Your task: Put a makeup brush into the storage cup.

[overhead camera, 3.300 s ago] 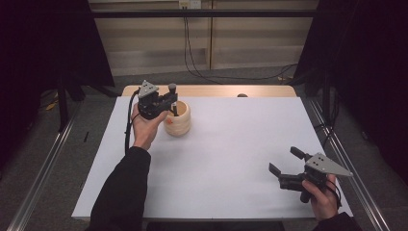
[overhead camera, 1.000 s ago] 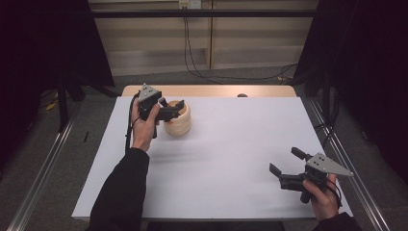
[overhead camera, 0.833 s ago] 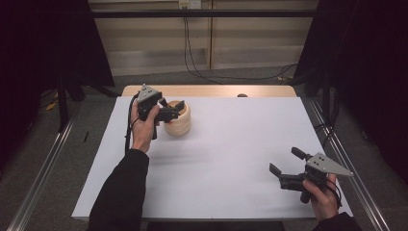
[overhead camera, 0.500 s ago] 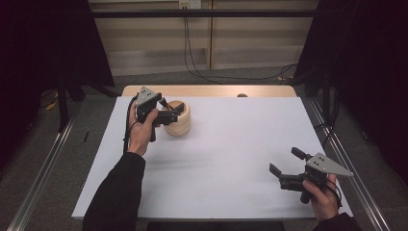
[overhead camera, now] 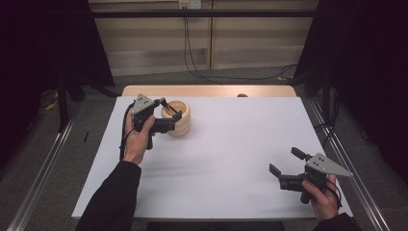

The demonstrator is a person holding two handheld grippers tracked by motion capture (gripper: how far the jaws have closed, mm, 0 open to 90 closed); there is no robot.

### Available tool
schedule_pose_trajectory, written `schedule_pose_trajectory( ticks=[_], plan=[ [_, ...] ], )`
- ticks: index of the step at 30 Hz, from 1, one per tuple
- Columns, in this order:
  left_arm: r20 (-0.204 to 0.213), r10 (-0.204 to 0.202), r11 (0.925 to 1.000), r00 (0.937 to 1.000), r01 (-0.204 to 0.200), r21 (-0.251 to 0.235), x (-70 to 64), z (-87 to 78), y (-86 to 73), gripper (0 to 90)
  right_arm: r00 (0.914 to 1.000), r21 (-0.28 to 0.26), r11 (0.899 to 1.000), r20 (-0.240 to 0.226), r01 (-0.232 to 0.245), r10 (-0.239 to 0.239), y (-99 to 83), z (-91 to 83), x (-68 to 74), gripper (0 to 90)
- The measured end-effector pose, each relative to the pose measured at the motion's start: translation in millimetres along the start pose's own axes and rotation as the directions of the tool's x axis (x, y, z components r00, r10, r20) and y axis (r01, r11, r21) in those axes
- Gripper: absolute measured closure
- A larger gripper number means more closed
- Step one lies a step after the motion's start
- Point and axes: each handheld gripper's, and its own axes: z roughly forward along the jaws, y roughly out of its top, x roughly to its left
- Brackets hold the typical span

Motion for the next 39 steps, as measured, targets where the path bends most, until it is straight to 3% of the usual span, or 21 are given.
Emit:
schedule_pose_trajectory(
  ticks=[6,9,12,14,20,24,27,35,39],
  plan=[
    [-0.020,0.026,0.9997,0.9995,-0.026,-0.003,-4.7,-9.4,-8.4,1.6,1.0000,-0.001,1.000,0.001,0.002,-0.002,-0.1,0.2,-0.2,0.6],
    [-0.003,0.006,1.0000,1.0000,-0.006,0.000,-5.1,-14.7,-13.0,1.4,1.0000,-0.001,1.000,0.001,0.001,-0.001,-0.1,0.2,-0.2,0.6],
    [-0.024,0.015,0.9999,0.9996,-0.015,0.001,-9.2,-20.7,-17.2,1.5,1.0000,-0.001,1.000,0.001,0.002,-0.002,0.0,0.2,-0.2,0.6],
    [-0.016,-0.001,0.9999,0.9999,0.001,-0.011,-11.4,-25.0,-20.1,1.5,1.0000,-0.002,1.000,0.002,0.003,-0.003,0.0,0.1,-0.3,0.6],
    [-0.016,0.025,0.9997,0.9996,-0.025,0.002,-18.0,-39.9,-28.7,1.8,1.0000,-0.002,1.000,0.004,0.004,-0.004,-0.1,0.1,-0.7,0.6],
    [-0.051,0.018,0.9997,0.9985,-0.019,-0.014,-22.7,-49.3,-33.2,1.7,1.0000,-0.001,1.000,0.001,0.004,-0.004,0.1,0.2,-0.6,0.6],
    [-0.036,0.019,0.9998,0.9992,-0.019,-0.005,-24.8,-55.0,-37.7,1.4,1.0000,-0.001,1.000,0.005,0.000,0.000,-0.1,0.4,-0.5,0.6],
    [-0.018,0.064,0.9979,0.9978,-0.064,-0.004,-33.6,-72.2,-47.8,1.4,1.0000,0.002,1.000,0.002,0.001,-0.001,-0.2,0.6,-0.6,0.6],
    [-0.024,0.053,0.9986,0.9983,-0.053,-0.006,-35.9,-79.9,-52.6,1.4,1.0000,0.002,1.000,0.000,0.004,-0.004,-0.2,0.3,-0.7,0.6]
  ],
)
